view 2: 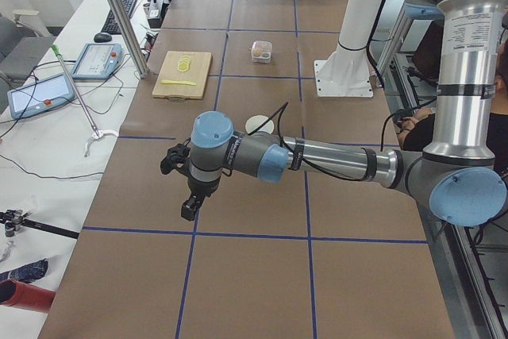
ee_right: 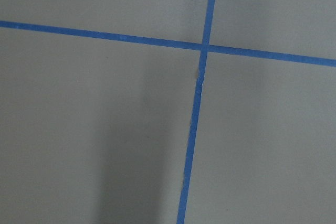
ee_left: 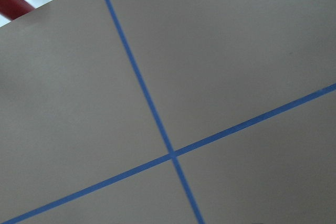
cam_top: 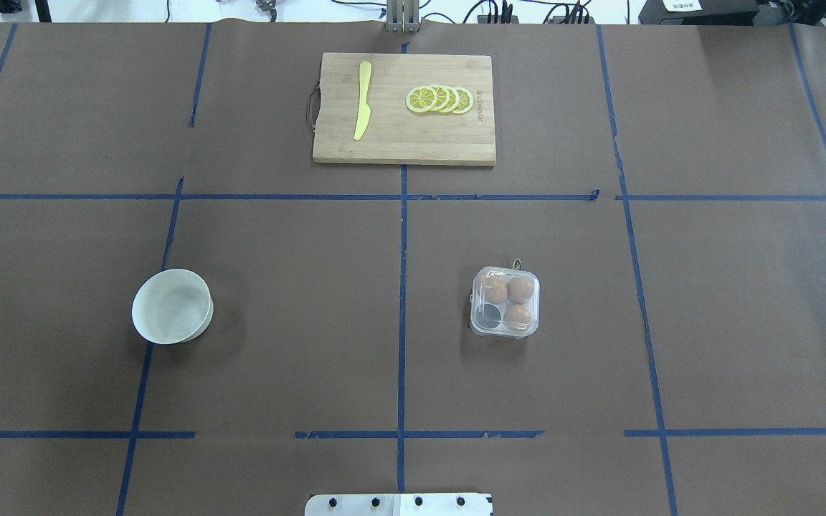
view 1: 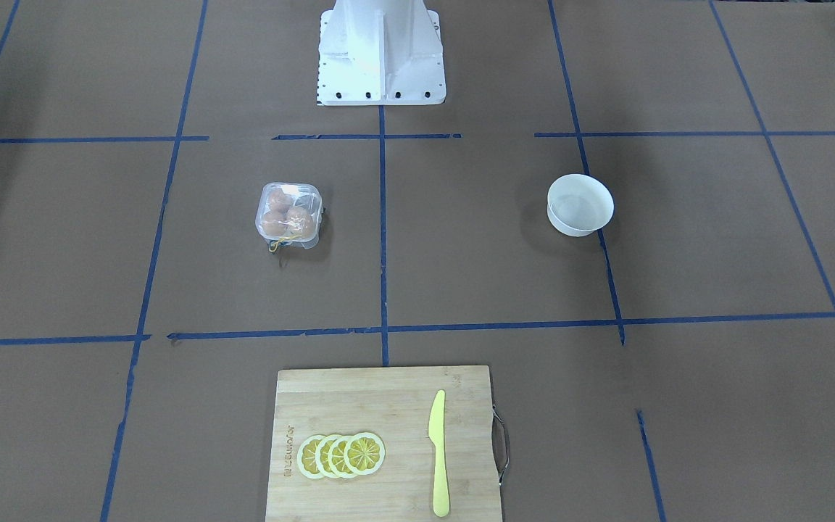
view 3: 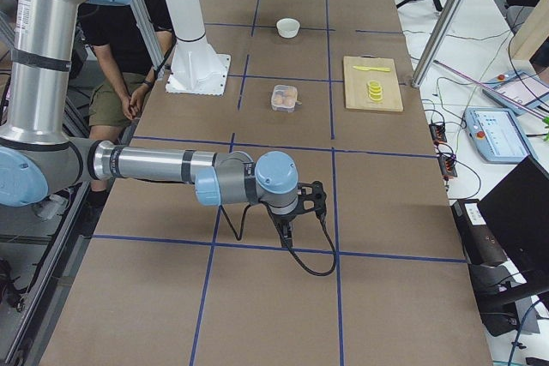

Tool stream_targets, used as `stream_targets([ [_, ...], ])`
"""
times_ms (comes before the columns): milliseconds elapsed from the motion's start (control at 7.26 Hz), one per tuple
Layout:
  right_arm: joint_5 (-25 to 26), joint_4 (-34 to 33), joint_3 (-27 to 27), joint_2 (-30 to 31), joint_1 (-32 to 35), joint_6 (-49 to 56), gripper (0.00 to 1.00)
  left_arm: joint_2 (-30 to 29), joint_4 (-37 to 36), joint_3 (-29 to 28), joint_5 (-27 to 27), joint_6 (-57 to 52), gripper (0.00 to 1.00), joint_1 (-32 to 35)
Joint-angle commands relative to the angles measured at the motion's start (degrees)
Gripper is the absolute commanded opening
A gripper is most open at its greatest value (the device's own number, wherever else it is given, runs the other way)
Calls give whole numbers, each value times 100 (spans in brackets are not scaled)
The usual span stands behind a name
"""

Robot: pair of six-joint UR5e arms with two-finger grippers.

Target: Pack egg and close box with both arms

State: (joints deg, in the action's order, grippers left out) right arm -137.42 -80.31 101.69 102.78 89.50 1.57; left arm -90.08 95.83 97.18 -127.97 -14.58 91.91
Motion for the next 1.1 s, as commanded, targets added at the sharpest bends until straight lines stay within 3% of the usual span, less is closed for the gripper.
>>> stream_targets([
  [0, 450, -106, 10, -317, -326, -25, 100, -27, -1482, 587, 0, -247, 99, 178],
  [275, -45, -362, -18, -391, -319, -17, 100, -10, -1524, 434, -26, 162, 99, 169],
  [551, -66, -371, -96, -382, -328, 45, 100, 174, -1463, 477, -788, 448, 100, 152],
  [964, -180, -318, 25, -346, -310, 45, 100, 334, -1128, 556, -747, 439, 100, 160],
])
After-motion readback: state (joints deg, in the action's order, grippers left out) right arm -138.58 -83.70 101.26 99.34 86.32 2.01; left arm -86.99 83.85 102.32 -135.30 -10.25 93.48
